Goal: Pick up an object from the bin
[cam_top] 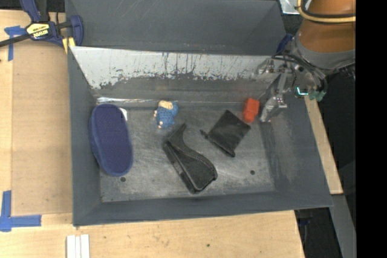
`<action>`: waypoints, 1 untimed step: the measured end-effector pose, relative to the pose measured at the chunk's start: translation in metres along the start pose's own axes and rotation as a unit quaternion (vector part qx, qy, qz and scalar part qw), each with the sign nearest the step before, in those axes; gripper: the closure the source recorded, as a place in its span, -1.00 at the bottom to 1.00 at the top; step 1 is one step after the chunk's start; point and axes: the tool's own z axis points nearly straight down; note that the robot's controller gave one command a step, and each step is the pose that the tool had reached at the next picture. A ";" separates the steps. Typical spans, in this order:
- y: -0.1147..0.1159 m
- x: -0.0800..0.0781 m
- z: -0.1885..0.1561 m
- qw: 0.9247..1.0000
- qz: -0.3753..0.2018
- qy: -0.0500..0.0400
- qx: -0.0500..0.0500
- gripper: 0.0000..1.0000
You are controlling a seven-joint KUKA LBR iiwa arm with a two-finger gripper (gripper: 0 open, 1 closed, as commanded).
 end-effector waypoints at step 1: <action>0.001 -0.013 0.135 0.987 -0.161 -0.005 0.001 -1.00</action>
Offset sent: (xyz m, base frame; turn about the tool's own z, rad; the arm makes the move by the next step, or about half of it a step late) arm 0.0091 0.0020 -0.1404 -0.3245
